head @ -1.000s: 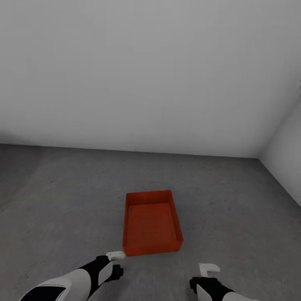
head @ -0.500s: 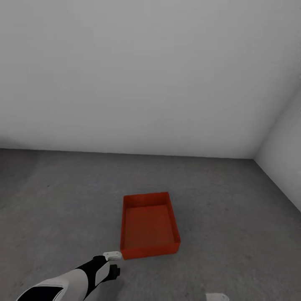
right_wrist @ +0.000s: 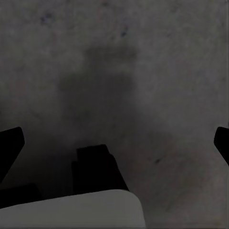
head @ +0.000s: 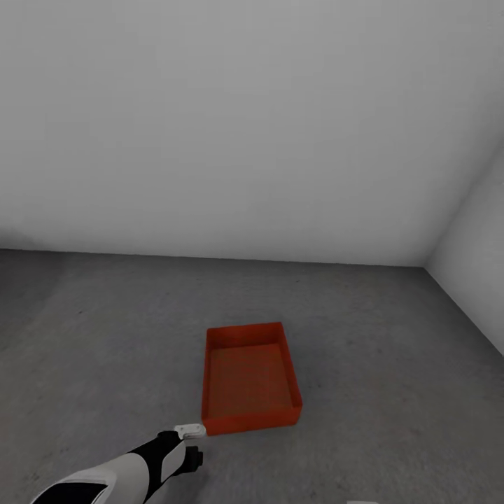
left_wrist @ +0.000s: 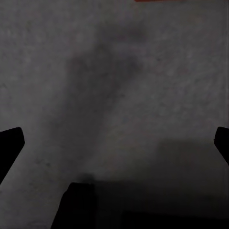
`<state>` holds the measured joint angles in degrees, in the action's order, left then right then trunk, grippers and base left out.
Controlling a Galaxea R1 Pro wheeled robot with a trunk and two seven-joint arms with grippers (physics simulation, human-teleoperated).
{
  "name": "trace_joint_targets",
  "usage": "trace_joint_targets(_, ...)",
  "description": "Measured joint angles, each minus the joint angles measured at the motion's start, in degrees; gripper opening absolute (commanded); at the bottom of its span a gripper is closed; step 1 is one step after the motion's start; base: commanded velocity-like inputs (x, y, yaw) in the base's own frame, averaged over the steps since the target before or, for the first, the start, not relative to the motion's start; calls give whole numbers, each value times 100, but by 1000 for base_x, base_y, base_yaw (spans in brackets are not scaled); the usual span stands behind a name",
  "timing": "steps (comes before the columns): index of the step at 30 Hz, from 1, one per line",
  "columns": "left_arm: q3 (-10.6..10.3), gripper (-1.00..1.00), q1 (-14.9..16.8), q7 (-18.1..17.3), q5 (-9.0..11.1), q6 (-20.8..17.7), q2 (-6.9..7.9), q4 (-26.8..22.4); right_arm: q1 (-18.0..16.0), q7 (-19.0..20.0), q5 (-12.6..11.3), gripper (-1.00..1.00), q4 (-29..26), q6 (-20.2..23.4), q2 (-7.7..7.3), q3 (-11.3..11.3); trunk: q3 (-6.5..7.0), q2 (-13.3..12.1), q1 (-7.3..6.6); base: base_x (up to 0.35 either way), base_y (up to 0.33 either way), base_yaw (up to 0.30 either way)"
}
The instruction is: Move the two storage containers from the living room to the garage. In the garage, place one container on the floor and stack the other container on top of it (either order is fine).
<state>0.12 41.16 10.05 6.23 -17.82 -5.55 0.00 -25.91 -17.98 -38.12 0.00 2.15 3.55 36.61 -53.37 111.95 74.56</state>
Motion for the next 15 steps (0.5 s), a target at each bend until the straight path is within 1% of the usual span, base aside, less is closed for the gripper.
trace_joint_targets(3,0,100,-8,-6,-4,-24,-32,0,1,0,-3,100,0,0,-3,0,54,-120,-66,0,0,0)
trace_joint_targets(7,0,100,-34,-78,-1,-56,-34,0,0,0,-13,100,2,3,-10,0,126,-281,-154,0,0,0)
trace_joint_targets(12,-1,100,-245,-111,2,-45,22,0,2,-1,-17,100,8,-10,3,0,215,-481,-264,0,0,0)
trace_joint_targets(13,0,100,-355,-114,3,-23,57,1,8,-1,-12,100,8,-13,14,0,233,-521,-286,0,0,0)
trace_joint_targets(15,0,100,-462,-117,3,-1,91,1,39,-1,-7,100,8,-27,17,-2,269,-602,-329,0,0,0)
